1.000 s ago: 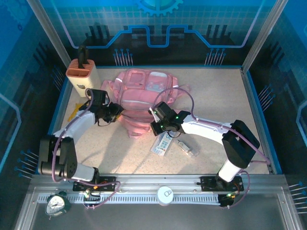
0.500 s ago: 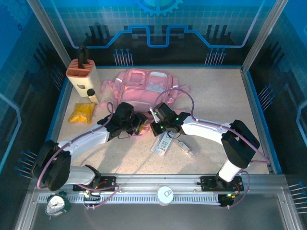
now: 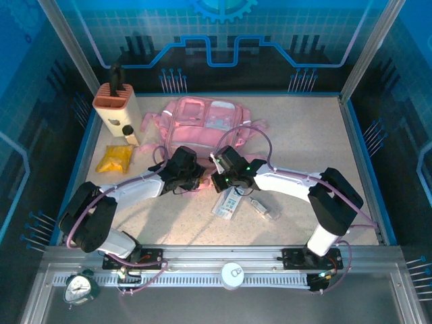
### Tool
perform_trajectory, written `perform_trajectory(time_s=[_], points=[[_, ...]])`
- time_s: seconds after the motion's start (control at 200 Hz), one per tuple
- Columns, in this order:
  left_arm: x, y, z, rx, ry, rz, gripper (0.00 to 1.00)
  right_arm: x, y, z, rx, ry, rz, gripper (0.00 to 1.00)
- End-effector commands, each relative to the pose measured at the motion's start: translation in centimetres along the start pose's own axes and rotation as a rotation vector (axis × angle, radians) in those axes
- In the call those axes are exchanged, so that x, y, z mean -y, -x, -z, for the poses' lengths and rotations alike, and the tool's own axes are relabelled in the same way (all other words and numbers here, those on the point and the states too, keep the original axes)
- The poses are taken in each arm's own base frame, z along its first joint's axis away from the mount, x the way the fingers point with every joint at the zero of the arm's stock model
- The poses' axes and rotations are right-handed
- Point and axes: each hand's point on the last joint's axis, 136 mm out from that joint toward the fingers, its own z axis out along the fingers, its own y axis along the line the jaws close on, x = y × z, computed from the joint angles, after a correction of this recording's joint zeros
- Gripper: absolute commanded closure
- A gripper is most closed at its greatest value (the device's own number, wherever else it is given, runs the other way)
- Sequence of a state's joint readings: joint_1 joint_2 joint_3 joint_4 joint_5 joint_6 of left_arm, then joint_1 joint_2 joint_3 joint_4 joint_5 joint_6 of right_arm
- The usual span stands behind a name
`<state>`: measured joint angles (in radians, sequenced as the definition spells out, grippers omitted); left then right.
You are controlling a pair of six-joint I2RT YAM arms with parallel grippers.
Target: Pack the student bag
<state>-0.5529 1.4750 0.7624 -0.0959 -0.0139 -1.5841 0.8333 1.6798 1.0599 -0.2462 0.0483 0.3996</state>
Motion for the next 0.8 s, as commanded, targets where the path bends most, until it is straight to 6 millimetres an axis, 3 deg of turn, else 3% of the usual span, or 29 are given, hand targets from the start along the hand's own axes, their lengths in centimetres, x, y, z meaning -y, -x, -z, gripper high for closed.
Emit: perform_trajectory(time_s=[0.0,0.065,0.265,0.435,0.56,0.795], points=[[-1.0,1.7,0.2,0.091,0.058,-0.011,0.89,0.2,-0.5,-0.1,-0.021,-0.043,0.015,1.00],[-0.8,2.3,0.7,0.093,0.051,-0.032,1.00,0.9,-0.7,0.2,-0.018,-0.084,0.017,1.00],[-1.5,4.9,4.5,0.152,0.051,-0.116,1.00,5.4,-2.0,1.1,-0.053,-0.222,-0.012,1.00],[-3.9,7.2,7.0,0.179,0.080,-0.142,1.00,9.4,-2.8,1.7,-0.044,-0.267,-0.070,1.00],[-4.8,8.3,7.9,0.177,0.074,-0.124,1.00,11.3,-2.0,1.9,-0.018,-0.303,-0.094,1.00],[-4.8,9.3,8.5,0.178,0.095,-0.162,1.00,14.9,0.1,1.1,0.037,-0.353,-0.167,1.00]])
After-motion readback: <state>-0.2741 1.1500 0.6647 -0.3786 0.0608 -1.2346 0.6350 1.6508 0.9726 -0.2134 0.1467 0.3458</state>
